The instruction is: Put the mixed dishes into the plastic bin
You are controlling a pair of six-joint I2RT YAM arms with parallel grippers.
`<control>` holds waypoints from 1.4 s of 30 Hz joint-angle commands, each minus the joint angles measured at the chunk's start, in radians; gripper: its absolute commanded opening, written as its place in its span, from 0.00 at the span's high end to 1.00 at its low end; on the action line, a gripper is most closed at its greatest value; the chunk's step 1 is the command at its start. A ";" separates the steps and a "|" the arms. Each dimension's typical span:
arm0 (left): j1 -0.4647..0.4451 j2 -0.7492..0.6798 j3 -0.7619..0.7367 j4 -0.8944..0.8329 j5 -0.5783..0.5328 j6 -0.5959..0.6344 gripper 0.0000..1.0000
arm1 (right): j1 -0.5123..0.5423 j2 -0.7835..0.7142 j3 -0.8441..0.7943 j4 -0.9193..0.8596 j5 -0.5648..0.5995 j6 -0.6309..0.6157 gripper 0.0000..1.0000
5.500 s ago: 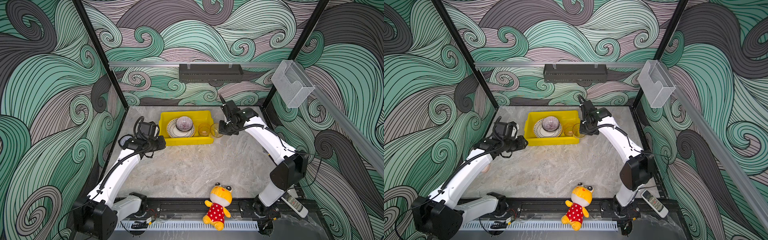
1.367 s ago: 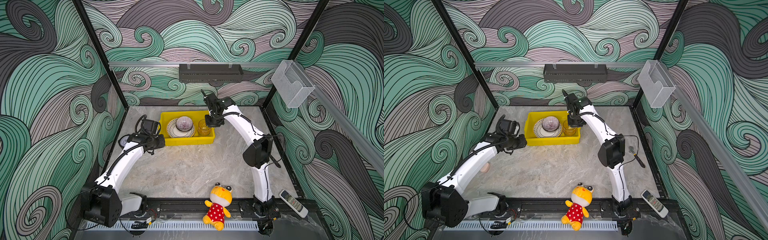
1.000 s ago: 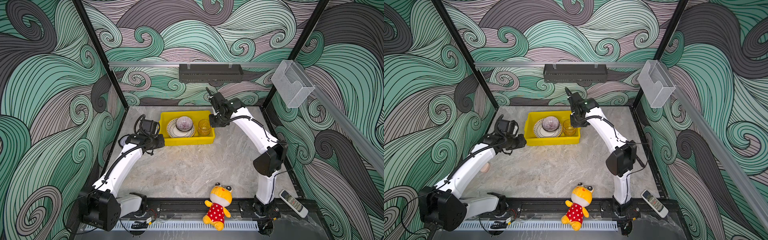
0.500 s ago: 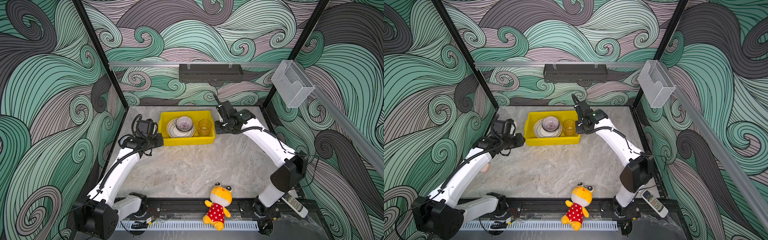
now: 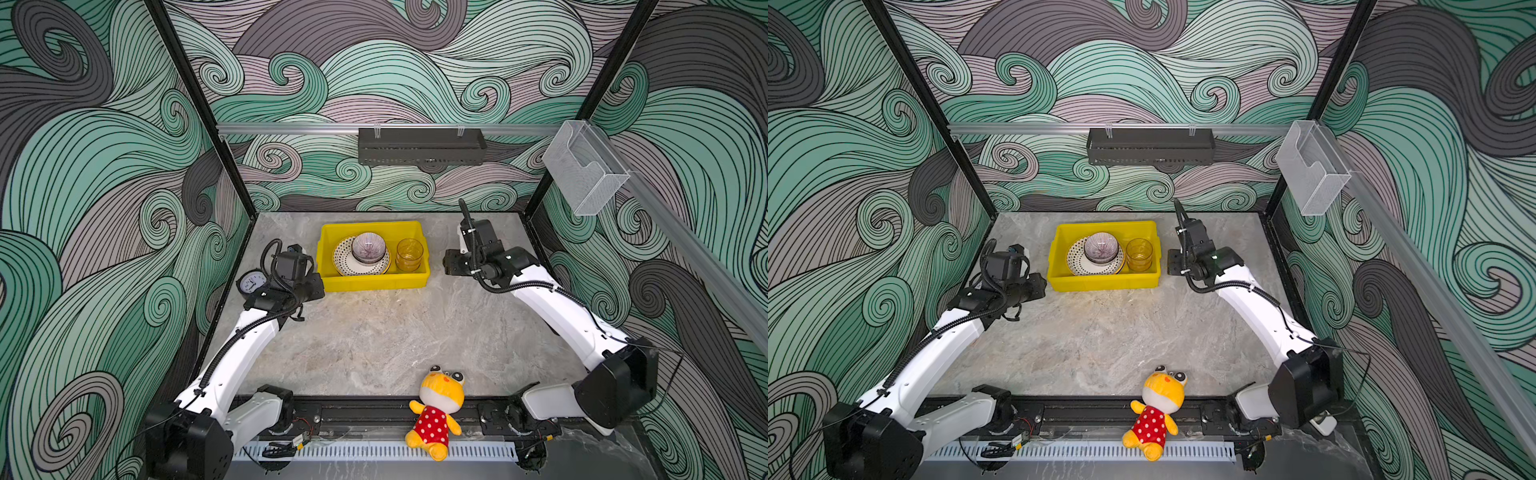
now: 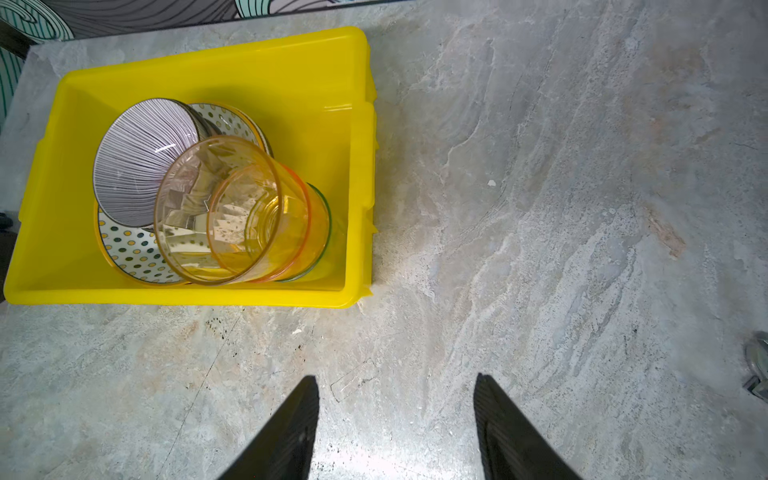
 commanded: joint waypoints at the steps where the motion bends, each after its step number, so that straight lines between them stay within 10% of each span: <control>1: 0.006 -0.026 -0.023 0.075 -0.037 0.008 0.69 | -0.013 -0.052 -0.058 0.119 0.018 -0.005 0.37; 15: 0.006 0.067 -0.036 0.171 -0.075 -0.028 0.68 | -0.079 -0.216 -0.297 0.305 0.158 -0.032 0.15; 42: 0.037 0.169 -0.219 0.585 -0.445 0.298 0.61 | -0.324 -0.146 -0.637 0.774 0.222 -0.289 0.09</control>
